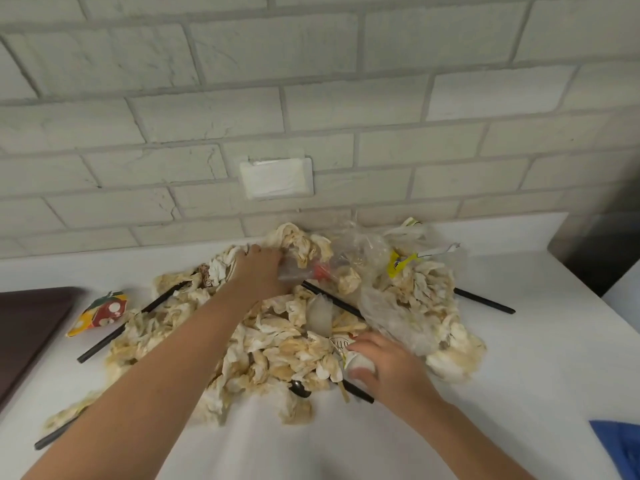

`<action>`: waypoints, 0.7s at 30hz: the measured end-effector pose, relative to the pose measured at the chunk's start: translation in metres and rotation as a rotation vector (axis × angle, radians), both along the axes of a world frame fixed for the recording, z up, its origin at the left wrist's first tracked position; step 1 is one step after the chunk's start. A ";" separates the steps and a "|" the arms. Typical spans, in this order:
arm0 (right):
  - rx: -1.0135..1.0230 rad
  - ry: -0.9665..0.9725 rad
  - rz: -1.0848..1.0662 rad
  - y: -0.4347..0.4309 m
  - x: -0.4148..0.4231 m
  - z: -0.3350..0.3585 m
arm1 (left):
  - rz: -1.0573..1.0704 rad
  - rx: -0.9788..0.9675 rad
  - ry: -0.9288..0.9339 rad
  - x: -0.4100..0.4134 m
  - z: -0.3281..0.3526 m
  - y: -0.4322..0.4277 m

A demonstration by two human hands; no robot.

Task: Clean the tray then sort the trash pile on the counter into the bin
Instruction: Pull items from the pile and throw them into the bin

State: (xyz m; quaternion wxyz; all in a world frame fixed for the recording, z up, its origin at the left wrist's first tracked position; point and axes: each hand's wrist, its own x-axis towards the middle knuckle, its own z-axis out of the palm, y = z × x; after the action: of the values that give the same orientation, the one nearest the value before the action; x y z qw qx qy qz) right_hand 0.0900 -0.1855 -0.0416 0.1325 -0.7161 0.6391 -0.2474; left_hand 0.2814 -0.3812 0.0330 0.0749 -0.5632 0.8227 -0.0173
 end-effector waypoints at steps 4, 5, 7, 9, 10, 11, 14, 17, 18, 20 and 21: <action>0.040 -0.200 -0.086 0.000 -0.002 0.015 | 0.086 0.075 0.614 0.017 0.022 0.024; 0.042 -0.256 -0.112 0.001 -0.002 0.020 | 0.093 0.071 0.749 0.021 0.028 0.031; 0.036 -0.364 -0.137 0.004 -0.003 0.028 | 0.120 0.026 0.950 0.031 0.037 0.044; 0.032 -0.501 -0.141 0.006 -0.002 0.034 | 0.146 -0.039 1.117 0.040 0.045 0.056; 0.040 -0.581 -0.145 0.006 -0.001 0.037 | 0.152 -0.078 1.180 0.045 0.049 0.063; 0.041 -0.658 -0.150 0.007 0.000 0.039 | 0.158 -0.114 1.237 0.049 0.053 0.071; -0.018 -0.834 -0.184 0.008 0.004 0.045 | 0.178 -0.189 1.383 0.063 0.065 0.094; -0.046 -0.938 -0.218 0.013 0.011 0.056 | 0.188 -0.255 1.471 0.078 0.078 0.116; -0.040 -0.962 -0.227 0.015 0.014 0.060 | 0.187 -0.272 1.494 0.082 0.083 0.124; -0.028 -0.984 -0.233 0.020 0.021 0.069 | 0.185 -0.303 1.535 0.089 0.092 0.139; -0.028 -0.987 -0.230 0.023 0.026 0.073 | 0.188 -0.316 1.555 0.091 0.096 0.147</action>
State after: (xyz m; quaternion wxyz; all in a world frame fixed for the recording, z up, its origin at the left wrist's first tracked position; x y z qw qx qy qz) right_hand 0.1160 -0.1623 0.0312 0.3810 -0.4405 0.5718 -0.5778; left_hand 0.3727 -0.2342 0.1292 -0.6000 -0.4847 0.5762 0.2705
